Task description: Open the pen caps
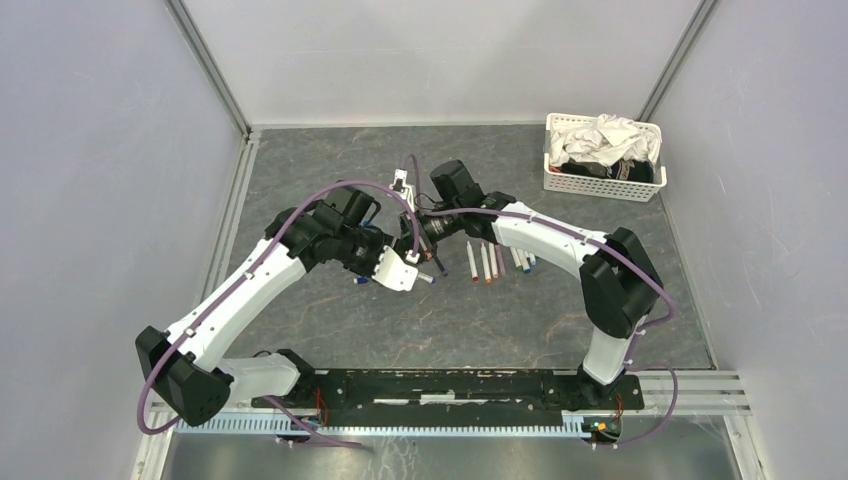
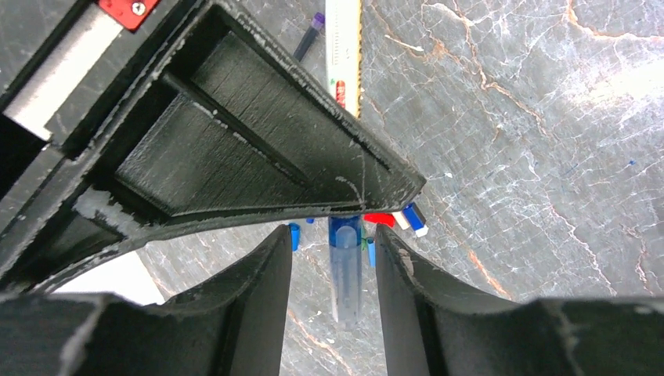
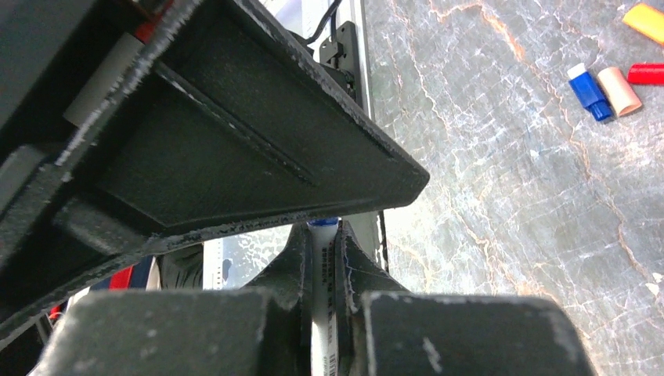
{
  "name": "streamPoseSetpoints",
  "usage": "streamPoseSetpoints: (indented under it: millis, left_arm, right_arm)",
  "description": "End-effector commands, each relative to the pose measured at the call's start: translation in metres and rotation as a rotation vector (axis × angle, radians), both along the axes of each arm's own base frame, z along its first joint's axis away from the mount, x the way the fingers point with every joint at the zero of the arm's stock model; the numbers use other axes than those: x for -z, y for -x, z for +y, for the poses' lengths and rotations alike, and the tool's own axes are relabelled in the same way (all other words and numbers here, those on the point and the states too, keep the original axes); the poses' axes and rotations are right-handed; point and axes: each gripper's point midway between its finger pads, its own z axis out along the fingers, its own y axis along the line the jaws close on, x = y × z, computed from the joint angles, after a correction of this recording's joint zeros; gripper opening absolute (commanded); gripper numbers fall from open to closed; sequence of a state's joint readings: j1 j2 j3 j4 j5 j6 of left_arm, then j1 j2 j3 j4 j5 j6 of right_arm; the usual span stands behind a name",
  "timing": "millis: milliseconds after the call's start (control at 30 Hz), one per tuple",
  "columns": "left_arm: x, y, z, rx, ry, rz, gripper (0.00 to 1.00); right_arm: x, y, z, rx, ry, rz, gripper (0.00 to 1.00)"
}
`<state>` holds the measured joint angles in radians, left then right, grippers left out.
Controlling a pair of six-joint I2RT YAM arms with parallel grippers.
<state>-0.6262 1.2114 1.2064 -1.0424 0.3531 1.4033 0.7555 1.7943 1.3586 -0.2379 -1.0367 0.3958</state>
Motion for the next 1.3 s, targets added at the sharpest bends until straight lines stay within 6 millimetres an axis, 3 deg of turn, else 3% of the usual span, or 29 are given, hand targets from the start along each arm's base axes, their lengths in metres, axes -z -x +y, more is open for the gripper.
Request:
streamPoseSetpoints:
  millis: [0,233,433,467,533,567,700,833,967,1100,1200,1267]
  left_arm:
    - [0.001,0.01,-0.006,0.024,0.026,0.052,0.48]
    - [0.006,0.014,-0.009,0.052,0.025,0.084,0.44]
    - [0.007,0.01,-0.006,0.044,0.003,0.068,0.03]
    - [0.006,0.009,-0.006,0.044,0.006,0.065,0.03]
    - [0.003,0.007,-0.007,0.054,0.009,0.054,0.02]
    - [0.003,0.007,-0.007,0.061,0.006,0.047,0.02]
    - [-0.003,0.006,-0.012,0.066,0.029,0.042,0.02]
    - [-0.013,0.004,-0.02,0.051,0.069,0.06,0.02]
    - [-0.021,0.003,-0.025,0.047,0.096,0.073,0.02]
    - [-0.027,0.005,-0.03,0.062,0.117,0.081,0.02]
    - [-0.028,0.008,-0.033,0.075,0.126,0.101,0.02]
    - [-0.028,0.008,-0.036,0.085,0.131,0.107,0.02]
  right_arm:
    - [-0.029,0.003,0.003,-0.034,-0.102,-0.066,0.0]
    - [-0.029,0.004,0.004,-0.037,-0.109,-0.053,0.0]
    - [-0.023,0.002,0.004,-0.028,-0.09,-0.047,0.0]
    - [-0.02,0.001,0.004,-0.023,-0.082,-0.043,0.04]
    - [-0.017,0.0,0.007,-0.015,-0.077,-0.024,0.27]
    - [-0.019,0.001,0.011,-0.017,-0.086,-0.018,0.33]
    - [-0.031,0.0,0.028,-0.026,-0.127,0.004,0.43]
    - [-0.032,-0.004,0.042,-0.034,-0.155,0.017,0.38]
    - [-0.036,-0.015,0.053,0.0,-0.186,0.033,0.17]
    - [-0.054,-0.033,0.07,0.036,-0.232,0.021,0.01]
    - [-0.066,-0.048,0.087,0.053,-0.259,0.033,0.0]
    - [-0.065,-0.06,0.098,0.073,-0.245,0.045,0.0]
